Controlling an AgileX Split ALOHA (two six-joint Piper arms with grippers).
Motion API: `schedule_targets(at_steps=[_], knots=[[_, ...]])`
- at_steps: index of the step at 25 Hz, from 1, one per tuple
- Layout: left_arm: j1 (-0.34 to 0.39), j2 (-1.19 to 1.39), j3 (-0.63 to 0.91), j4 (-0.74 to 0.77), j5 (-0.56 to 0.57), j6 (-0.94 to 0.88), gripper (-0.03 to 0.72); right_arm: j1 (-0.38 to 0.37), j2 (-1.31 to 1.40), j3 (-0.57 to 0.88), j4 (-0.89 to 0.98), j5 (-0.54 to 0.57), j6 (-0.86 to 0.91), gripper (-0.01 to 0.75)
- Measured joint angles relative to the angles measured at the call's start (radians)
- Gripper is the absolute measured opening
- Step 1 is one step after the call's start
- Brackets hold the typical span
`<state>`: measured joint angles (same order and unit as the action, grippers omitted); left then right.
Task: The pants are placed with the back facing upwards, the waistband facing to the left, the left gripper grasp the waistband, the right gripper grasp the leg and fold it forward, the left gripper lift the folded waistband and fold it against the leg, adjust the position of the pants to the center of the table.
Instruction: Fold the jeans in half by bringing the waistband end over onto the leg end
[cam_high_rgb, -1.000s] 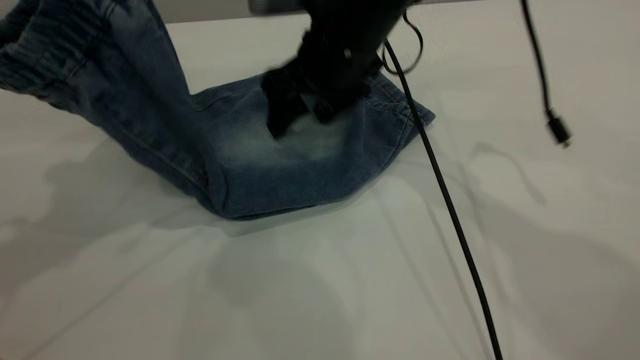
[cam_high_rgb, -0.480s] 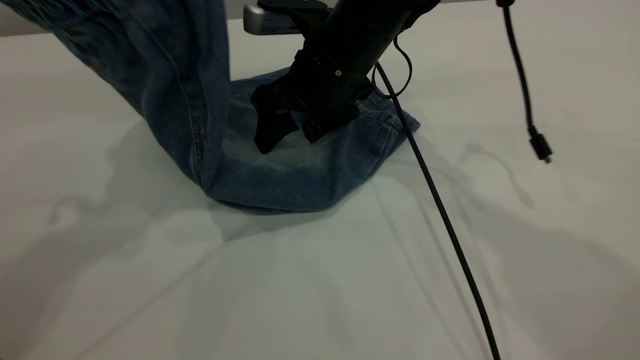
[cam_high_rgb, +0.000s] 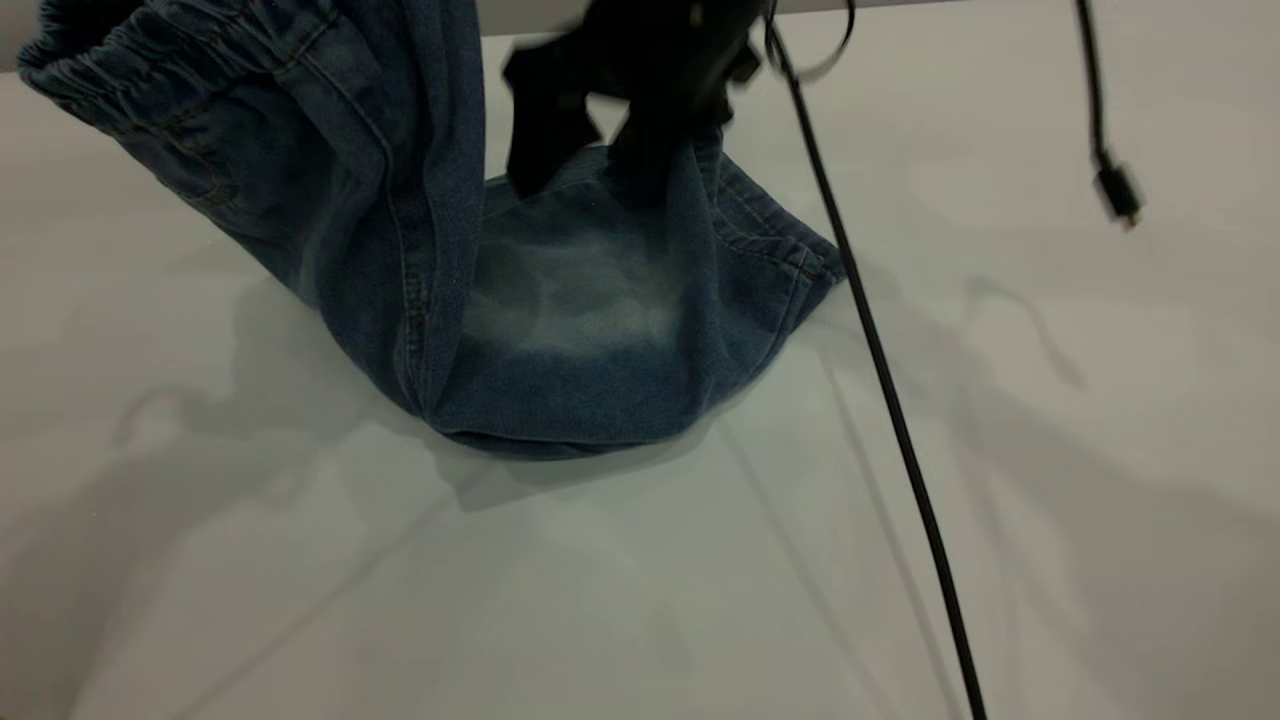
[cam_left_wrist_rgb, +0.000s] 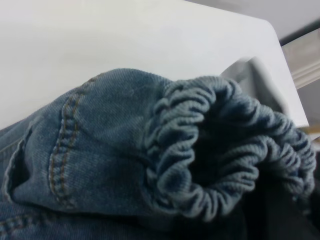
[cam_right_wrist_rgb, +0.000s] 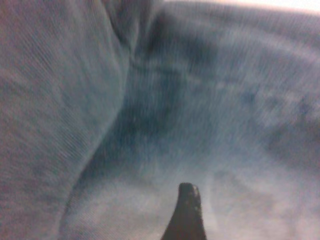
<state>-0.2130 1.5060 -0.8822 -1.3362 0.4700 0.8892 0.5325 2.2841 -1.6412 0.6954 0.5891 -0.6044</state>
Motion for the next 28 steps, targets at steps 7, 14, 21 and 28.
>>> schedule_targets(at_steps=[7, 14, 21, 28], knots=[[0.000, 0.036, 0.000, -0.003, 0.019, 0.001, 0.083, -0.091, -0.151, -0.001, -0.020, -0.037, -0.001, 0.542], [0.000, 0.147, -0.025, -0.109, 0.015, 0.122, 0.083, -0.192, -0.287, -0.001, -0.020, -0.010, -0.002, 0.542], [-0.073, 0.311, -0.153, -0.183, 0.045, 0.224, 0.083, -0.192, -0.308, -0.002, -0.019, 0.027, -0.005, 0.542], [-0.101, 0.494, -0.272, -0.184, 0.048, 0.223, 0.083, -0.192, -0.308, -0.002, -0.024, 0.020, -0.005, 0.542]])
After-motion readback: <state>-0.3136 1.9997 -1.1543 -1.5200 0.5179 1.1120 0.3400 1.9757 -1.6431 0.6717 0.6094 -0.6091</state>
